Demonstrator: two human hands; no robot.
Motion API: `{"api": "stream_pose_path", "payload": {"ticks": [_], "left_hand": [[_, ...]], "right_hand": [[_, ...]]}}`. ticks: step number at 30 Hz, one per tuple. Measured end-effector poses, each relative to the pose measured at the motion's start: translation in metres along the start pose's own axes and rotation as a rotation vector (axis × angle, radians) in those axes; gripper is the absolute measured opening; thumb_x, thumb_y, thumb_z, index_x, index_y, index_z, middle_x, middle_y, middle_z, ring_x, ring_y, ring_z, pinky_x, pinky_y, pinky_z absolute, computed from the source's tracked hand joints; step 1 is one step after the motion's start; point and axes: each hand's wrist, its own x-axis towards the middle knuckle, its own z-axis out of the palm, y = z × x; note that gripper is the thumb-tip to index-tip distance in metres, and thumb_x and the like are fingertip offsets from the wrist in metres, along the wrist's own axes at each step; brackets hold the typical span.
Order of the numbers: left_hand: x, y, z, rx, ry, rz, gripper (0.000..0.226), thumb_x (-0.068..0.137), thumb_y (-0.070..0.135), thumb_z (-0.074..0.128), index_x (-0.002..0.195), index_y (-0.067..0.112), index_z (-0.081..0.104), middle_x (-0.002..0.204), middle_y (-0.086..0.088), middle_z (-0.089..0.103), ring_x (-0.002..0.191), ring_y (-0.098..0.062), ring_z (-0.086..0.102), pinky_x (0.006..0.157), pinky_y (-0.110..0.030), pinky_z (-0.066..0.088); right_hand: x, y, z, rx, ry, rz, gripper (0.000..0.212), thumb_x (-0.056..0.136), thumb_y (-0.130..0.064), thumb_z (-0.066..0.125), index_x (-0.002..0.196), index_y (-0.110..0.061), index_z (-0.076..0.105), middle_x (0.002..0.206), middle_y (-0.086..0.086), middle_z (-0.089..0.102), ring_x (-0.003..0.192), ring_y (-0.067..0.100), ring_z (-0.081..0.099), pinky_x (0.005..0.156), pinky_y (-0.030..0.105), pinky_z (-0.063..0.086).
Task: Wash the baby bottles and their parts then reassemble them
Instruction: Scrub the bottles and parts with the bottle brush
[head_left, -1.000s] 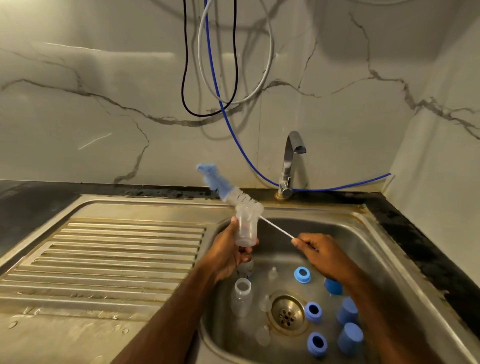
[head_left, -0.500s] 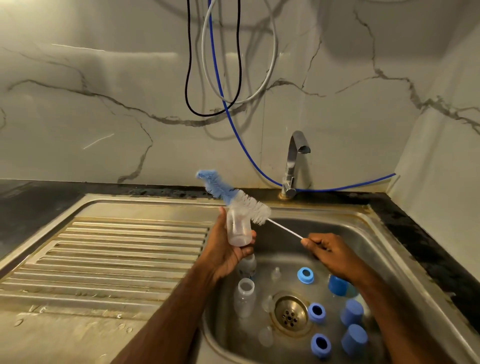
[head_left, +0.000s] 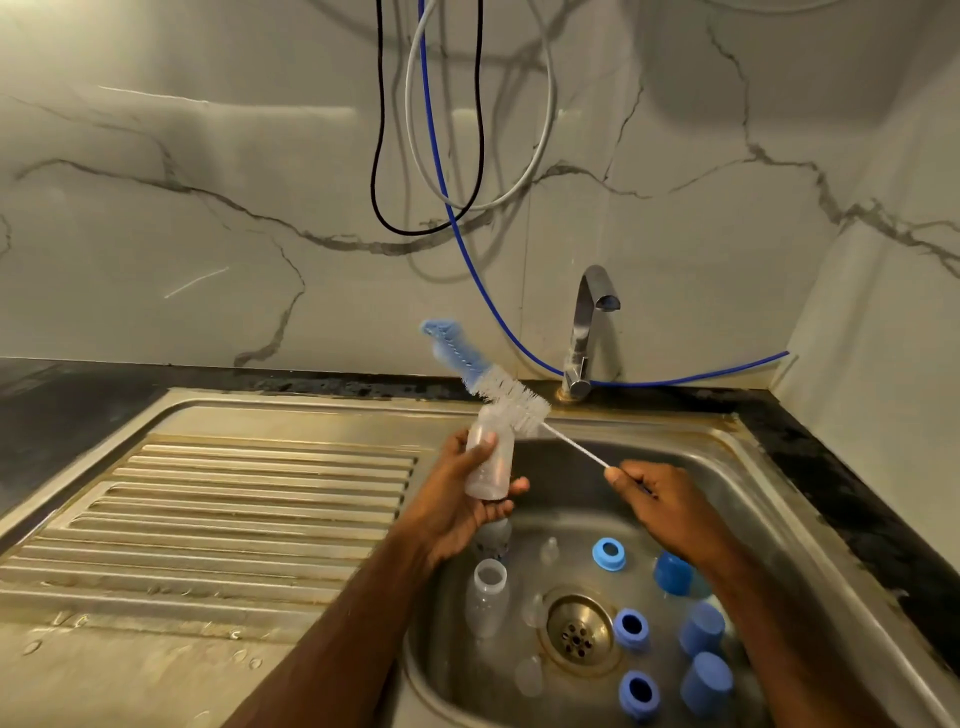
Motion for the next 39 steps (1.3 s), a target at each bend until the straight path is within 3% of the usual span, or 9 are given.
{"api": "stream_pose_path", "payload": {"ticks": [4,6,10,15,21,26,31,36,39], "left_hand": [[-0.004,-0.003,0.006,0.067,-0.007,-0.012,0.061,0.069,0.018,0.087,0.123,0.024,0.058,0.103,-0.010,0.075,0.086,-0.026,0.075,0.068,-0.035,0.060],[-0.006,0.002,0.002,0.058,-0.038,-0.010,0.068,0.066,0.016,0.089,0.125,0.021,0.056,0.106,-0.014,0.071,0.084,-0.023,0.071,0.066,-0.032,0.054],[-0.005,0.008,-0.002,-0.123,-0.107,-0.096,0.059,0.083,0.026,0.060,0.139,0.011,0.048,0.119,-0.027,0.065,0.090,-0.032,0.066,0.063,-0.033,0.051],[-0.001,0.008,-0.009,-0.211,-0.053,-0.052,0.052,0.094,0.036,0.046,0.137,0.008,0.053,0.132,-0.024,0.062,0.110,-0.035,0.067,0.086,-0.049,0.058],[-0.005,0.004,0.002,-0.093,-0.074,-0.083,0.062,0.084,0.023,0.073,0.140,0.010,0.050,0.140,-0.026,0.053,0.123,-0.048,0.058,0.083,-0.051,0.061],[0.000,0.002,0.000,-0.245,-0.009,-0.040,0.040,0.095,0.013,0.057,0.135,0.006,0.054,0.133,-0.026,0.062,0.119,-0.041,0.064,0.088,-0.048,0.060],[0.005,0.011,0.001,-0.562,0.032,-0.052,0.049,0.104,0.033,0.049,0.142,0.002,0.045,0.135,-0.032,0.058,0.118,-0.042,0.065,0.089,-0.045,0.061],[0.005,0.005,0.011,-0.619,0.097,-0.040,0.049,0.103,0.034,0.049,0.140,0.002,0.051,0.130,-0.030,0.063,0.110,-0.038,0.069,0.084,-0.043,0.062],[0.004,0.014,0.004,-0.712,0.110,-0.009,0.050,0.102,0.035,0.051,0.138,0.000,0.053,0.130,-0.029,0.063,0.111,-0.038,0.069,0.080,-0.043,0.063]], "right_hand": [[0.000,-0.012,0.010,-0.044,-0.121,-0.081,0.038,0.099,-0.047,0.050,0.071,-0.022,0.056,0.065,0.004,0.055,0.056,0.007,0.048,0.062,0.040,0.047],[0.000,-0.009,0.003,-0.036,-0.146,-0.077,0.038,0.100,-0.044,0.051,0.070,-0.022,0.058,0.066,0.003,0.056,0.059,0.012,0.051,0.064,0.041,0.049],[-0.002,-0.003,-0.004,0.004,-0.053,-0.023,0.038,0.101,-0.039,0.054,0.066,-0.022,0.055,0.057,-0.004,0.050,0.054,0.006,0.046,0.060,0.036,0.045],[-0.001,-0.009,-0.006,-0.010,-0.244,-0.064,0.038,0.101,-0.035,0.054,0.069,-0.017,0.058,0.061,-0.001,0.052,0.057,0.008,0.048,0.062,0.032,0.045],[-0.001,-0.008,-0.001,-0.022,-0.014,0.014,0.038,0.100,-0.040,0.054,0.068,-0.020,0.058,0.057,-0.004,0.051,0.053,0.004,0.046,0.060,0.033,0.044],[-0.001,-0.015,0.002,-0.016,-0.180,-0.076,0.039,0.100,-0.042,0.051,0.070,-0.018,0.058,0.062,0.001,0.053,0.057,0.007,0.048,0.061,0.036,0.046],[-0.003,-0.014,0.007,0.037,-0.043,-0.054,0.036,0.101,-0.037,0.054,0.068,-0.021,0.055,0.058,-0.002,0.050,0.054,0.003,0.045,0.059,0.030,0.041],[-0.003,-0.029,0.024,-0.065,-0.025,-0.163,0.036,0.101,-0.042,0.052,0.067,-0.029,0.050,0.059,-0.011,0.051,0.055,0.007,0.050,0.056,0.023,0.040],[-0.003,-0.019,0.014,-0.066,0.000,-0.102,0.035,0.100,-0.045,0.050,0.070,-0.028,0.054,0.061,-0.005,0.054,0.058,0.011,0.053,0.061,0.036,0.049]]}}
